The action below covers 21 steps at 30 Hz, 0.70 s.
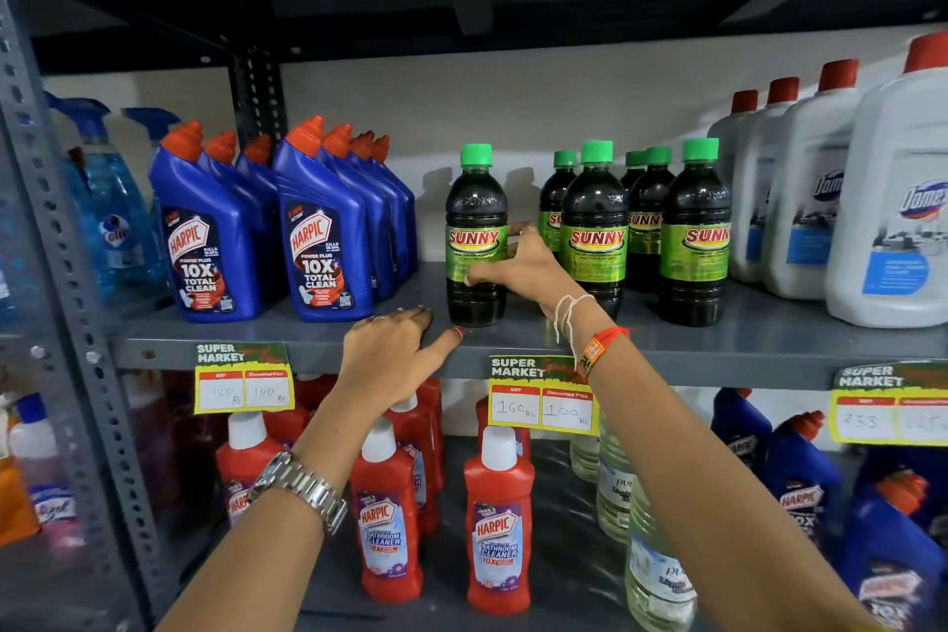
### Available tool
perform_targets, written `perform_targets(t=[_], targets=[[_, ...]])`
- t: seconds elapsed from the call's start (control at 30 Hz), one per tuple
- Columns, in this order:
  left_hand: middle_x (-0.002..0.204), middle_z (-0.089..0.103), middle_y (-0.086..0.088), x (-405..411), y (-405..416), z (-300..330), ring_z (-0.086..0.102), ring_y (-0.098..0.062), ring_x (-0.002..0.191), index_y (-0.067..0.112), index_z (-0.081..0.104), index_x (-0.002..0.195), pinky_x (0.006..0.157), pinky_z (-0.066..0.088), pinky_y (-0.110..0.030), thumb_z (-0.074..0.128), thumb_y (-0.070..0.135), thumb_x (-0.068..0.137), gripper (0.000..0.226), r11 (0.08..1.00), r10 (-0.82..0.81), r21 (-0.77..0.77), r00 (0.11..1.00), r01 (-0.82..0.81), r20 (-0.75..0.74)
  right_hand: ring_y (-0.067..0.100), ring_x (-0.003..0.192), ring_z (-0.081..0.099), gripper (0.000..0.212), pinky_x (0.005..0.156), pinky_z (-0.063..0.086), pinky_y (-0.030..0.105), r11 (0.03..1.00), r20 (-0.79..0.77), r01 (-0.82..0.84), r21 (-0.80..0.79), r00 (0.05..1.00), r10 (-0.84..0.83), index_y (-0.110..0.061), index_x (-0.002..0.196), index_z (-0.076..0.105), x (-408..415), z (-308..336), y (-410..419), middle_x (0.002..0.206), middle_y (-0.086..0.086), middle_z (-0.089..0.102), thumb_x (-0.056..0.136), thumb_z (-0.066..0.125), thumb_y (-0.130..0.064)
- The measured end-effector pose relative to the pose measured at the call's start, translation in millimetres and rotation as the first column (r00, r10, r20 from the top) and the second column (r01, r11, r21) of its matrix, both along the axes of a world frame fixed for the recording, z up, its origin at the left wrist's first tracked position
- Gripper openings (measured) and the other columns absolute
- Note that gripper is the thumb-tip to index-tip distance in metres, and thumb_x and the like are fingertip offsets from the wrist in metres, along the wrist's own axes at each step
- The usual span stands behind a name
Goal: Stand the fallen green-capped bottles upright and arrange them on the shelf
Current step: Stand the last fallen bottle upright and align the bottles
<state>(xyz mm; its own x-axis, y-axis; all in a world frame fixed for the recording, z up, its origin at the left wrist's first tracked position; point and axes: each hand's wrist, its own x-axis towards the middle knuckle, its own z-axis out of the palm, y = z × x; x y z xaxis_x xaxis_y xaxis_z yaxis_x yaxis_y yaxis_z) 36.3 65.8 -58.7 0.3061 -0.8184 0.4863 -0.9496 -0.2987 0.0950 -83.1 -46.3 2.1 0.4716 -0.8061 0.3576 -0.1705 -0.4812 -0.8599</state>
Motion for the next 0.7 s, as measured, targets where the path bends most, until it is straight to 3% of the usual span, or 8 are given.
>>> perform_targets(t=[0.13,0.27,0.33,0.43,0.5,0.57,0.63,0.7], targets=[[0.147,0.045,0.0,2,-1,-1,0.044,-0.02,0.132,0.021,0.046,0.137,0.097,0.038,-0.035,0.023,0.065,0.084,0.073,1.0,0.001,-0.001,1.0,-0.001,-0.003,0.011,0.098,0.05,0.072,0.078,0.037,0.015,0.985,0.005,0.041,-0.166,0.999,-0.041,-0.006,0.13,0.037,-14,-7,17,0.1,-0.005,0.049,0.071,0.078,-0.011],[0.146,0.046,-0.001,3,-2,-2,0.043,-0.02,0.133,0.022,0.041,0.14,0.098,0.037,-0.035,0.027,0.064,0.085,0.071,1.0,0.016,-0.009,1.0,-0.016,-0.027,0.008,0.081,0.055,0.053,0.077,0.054,0.028,0.902,0.243,0.278,-0.331,0.948,-0.204,-0.014,0.119,0.052,-38,-22,27,0.088,-0.012,0.053,0.071,0.075,-0.011],[0.142,0.051,-0.004,5,-4,-1,0.048,-0.024,0.128,0.023,0.032,0.144,0.094,0.039,-0.035,0.03,0.065,0.083,0.074,1.0,0.027,-0.009,0.998,-0.028,-0.052,0.013,0.076,0.059,0.041,0.071,0.054,0.035,0.809,0.335,0.471,-0.352,0.87,-0.361,-0.021,0.108,0.057,-54,-29,25,0.084,-0.01,0.059,0.071,0.072,-0.014],[0.15,0.04,-0.003,6,-8,6,0.043,-0.027,0.133,0.025,0.014,0.149,0.1,0.037,-0.04,0.043,0.062,0.081,0.083,1.0,0.008,-0.008,0.972,-0.01,-0.237,0.021,0.094,0.057,0.047,0.067,0.045,0.029,0.636,0.312,0.665,-0.392,0.747,-0.588,-0.023,0.11,0.055,-76,-35,13,0.1,-0.001,0.059,0.067,0.075,-0.023],[0.153,0.033,-0.004,5,-16,16,0.037,-0.026,0.137,0.023,0.01,0.15,0.108,0.032,-0.043,0.059,0.052,0.077,0.092,0.99,-0.134,-0.105,0.854,0.094,-0.503,0.026,0.108,0.049,0.065,0.079,0.046,0.034,0.661,0.247,0.649,-0.377,0.759,-0.603,-0.018,0.12,0.048,-85,-37,2,0.116,0.007,0.052,0.063,0.079,-0.024],[0.152,0.033,-0.008,3,-29,26,0.037,-0.023,0.136,0.016,0.011,0.149,0.112,0.029,-0.039,0.071,0.033,0.074,0.098,0.948,-0.318,-0.255,0.626,0.191,-0.712,0.032,0.116,0.045,0.082,0.096,0.043,0.039,0.743,0.159,0.557,-0.37,0.826,-0.541,-0.01,0.129,0.04,-89,-37,-9,0.125,0.014,0.046,0.06,0.083,-0.022],[0.146,0.043,-0.008,1,-41,34,0.045,-0.019,0.129,0.011,0.021,0.146,0.11,0.032,-0.035,0.072,0.014,0.074,0.088,0.917,-0.397,-0.316,0.492,0.241,-0.775,0.033,0.123,0.042,0.093,0.104,0.035,0.036,0.85,0.047,0.442,-0.285,0.893,-0.448,-0.004,0.136,0.03,-92,-36,-17,0.131,0.018,0.044,0.061,0.083,-0.018],[0.137,0.052,-0.01,-1,-50,34,0.05,-0.02,0.123,0.01,0.035,0.139,0.109,0.036,-0.037,0.071,0.007,0.074,0.074,0.913,-0.404,-0.316,0.463,0.258,-0.789,0.032,0.129,0.041,0.097,0.106,0.033,0.034,0.928,-0.029,0.34,-0.154,0.937,-0.348,-0.002,0.141,0.022,-95,-36,-22,0.137,0.018,0.044,0.065,0.082,-0.014]])
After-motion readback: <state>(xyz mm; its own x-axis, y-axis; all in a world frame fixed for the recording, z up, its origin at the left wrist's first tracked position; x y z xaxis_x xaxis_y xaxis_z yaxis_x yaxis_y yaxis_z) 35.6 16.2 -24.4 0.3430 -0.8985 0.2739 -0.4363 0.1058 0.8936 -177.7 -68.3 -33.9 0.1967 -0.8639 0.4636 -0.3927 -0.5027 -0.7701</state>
